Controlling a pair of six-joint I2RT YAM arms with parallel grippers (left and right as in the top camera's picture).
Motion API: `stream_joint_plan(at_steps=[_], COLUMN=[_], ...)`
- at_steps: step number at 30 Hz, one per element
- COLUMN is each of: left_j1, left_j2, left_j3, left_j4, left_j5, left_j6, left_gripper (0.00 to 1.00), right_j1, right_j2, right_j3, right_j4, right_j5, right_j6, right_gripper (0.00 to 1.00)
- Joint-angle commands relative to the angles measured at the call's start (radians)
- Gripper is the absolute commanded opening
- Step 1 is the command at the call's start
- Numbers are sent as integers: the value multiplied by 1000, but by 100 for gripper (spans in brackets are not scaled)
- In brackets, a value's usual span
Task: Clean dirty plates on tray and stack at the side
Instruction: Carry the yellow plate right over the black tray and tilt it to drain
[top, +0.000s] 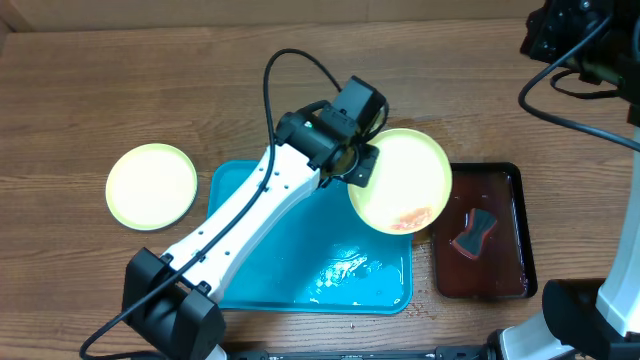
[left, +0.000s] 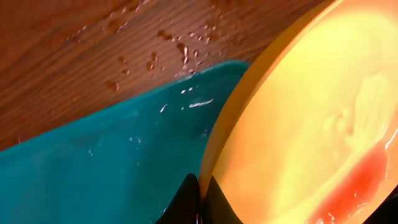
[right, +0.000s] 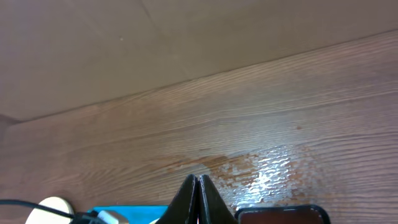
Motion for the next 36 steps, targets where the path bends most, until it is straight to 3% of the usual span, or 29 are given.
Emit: stream_joint_plan(at_steps=[1,17,36], left_j1=[-38,-191,-377], left_j2=[68,429,439], left_j3=[91,584,598], left_j4=[7,-154,-118], left_j5=[-20,-122,-487], left_j6=[-13,47,153], left_gripper=[4,4,4], right_j1=[-3,-3,-2], right_j2=[-14,-36,-232], right_j3=[20,21,21], right_j4=[0,12,143], right_j5=[1,-2,-151], right_j6=[-17,-17,-54], right_gripper=[4,4,4])
